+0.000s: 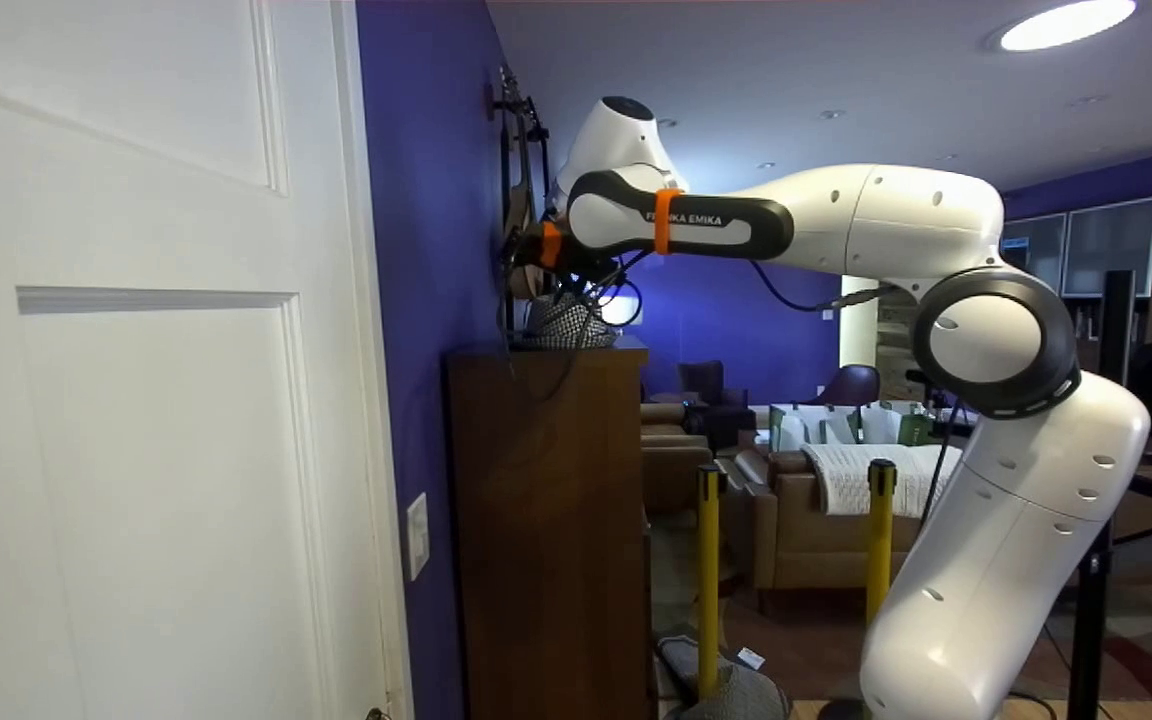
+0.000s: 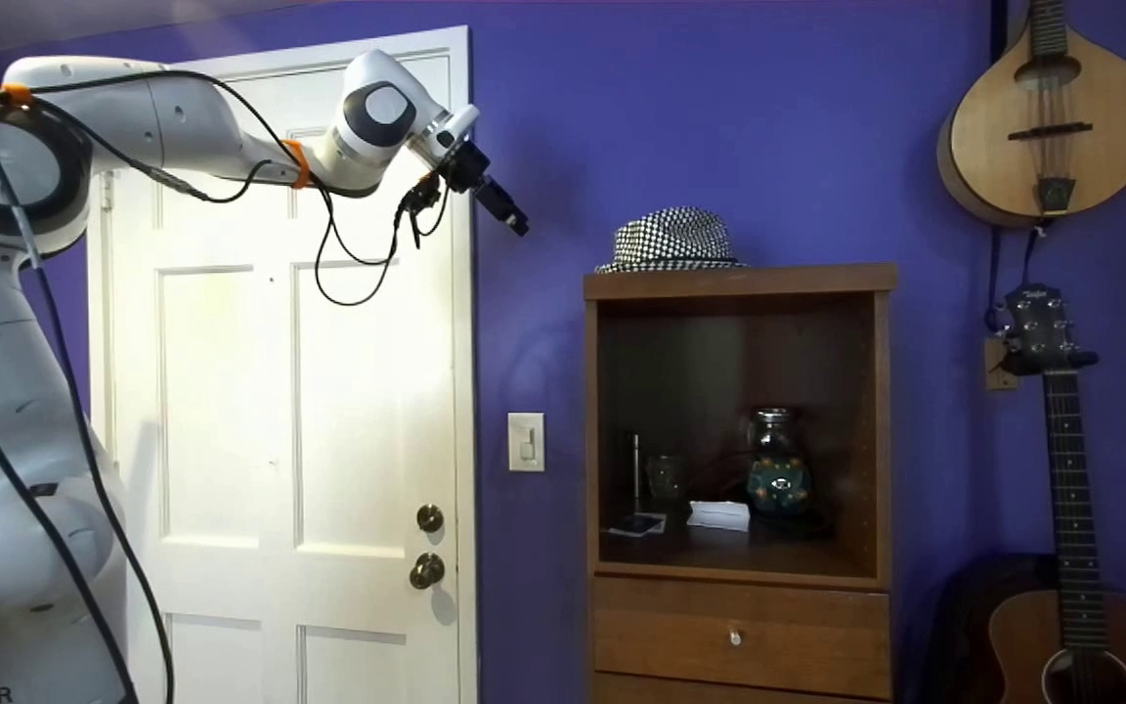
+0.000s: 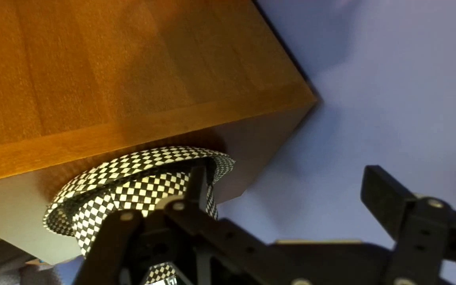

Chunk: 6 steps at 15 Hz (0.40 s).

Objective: Put the hat on top of the cabinet

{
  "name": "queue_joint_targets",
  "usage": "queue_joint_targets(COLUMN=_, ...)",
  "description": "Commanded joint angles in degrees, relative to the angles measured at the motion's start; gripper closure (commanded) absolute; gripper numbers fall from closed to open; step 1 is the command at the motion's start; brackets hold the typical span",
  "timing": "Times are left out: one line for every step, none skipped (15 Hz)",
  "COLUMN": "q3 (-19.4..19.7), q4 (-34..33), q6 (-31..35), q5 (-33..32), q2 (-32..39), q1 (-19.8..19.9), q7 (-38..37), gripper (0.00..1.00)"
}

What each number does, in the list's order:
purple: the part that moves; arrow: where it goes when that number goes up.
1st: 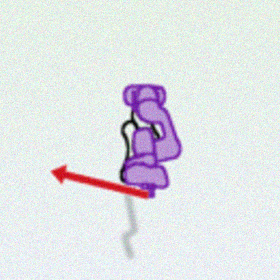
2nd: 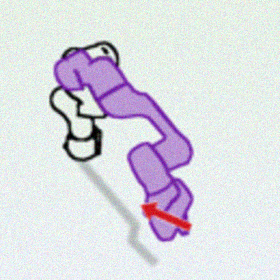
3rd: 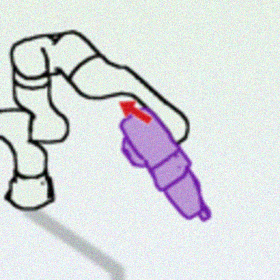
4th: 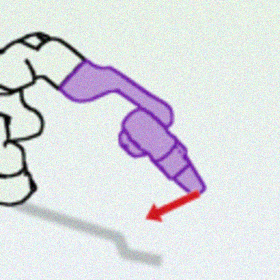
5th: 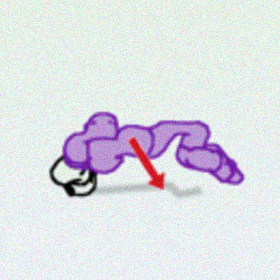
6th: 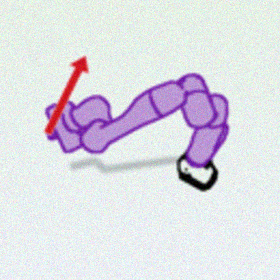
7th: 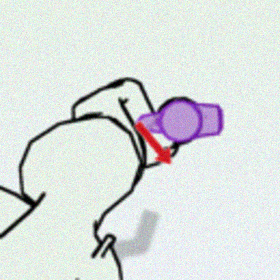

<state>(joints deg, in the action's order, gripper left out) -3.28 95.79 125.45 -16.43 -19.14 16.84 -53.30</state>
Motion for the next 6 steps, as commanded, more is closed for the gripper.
queue_joint_targets(q3=0.68, q4=-0.15, q6=-0.38, q5=-2.03, q2=0.1, q1=-2.3, q7=3.06, gripper=0.0)
queue_joint_targets(q3=0.92, q4=-0.32, q6=-0.37, q5=-1.16, q2=0.31, q1=-2.22, q7=1.32, gripper=0.0)
queue_joint_targets(q3=0.9, q4=-0.32, q6=-0.36, q5=-1.21, q2=0.36, q1=-2.45, q7=1.92, gripper=0.0)
queue_joint_targets(q3=0.89, q4=-0.31, q6=-0.36, q5=-1.26, q2=0.4, q1=-2.54, q7=2.15, gripper=0.0)
queue_joint_targets(q3=0.89, q4=-0.31, q6=-0.36, q5=-1.29, q2=0.4, q1=-2.54, q7=2.28, gripper=0.0)
queue_joint_targets(q3=0.9, q4=-0.31, q6=-0.36, q5=-1.3, q2=0.4, q1=-2.54, q7=2.4, gripper=0.0)
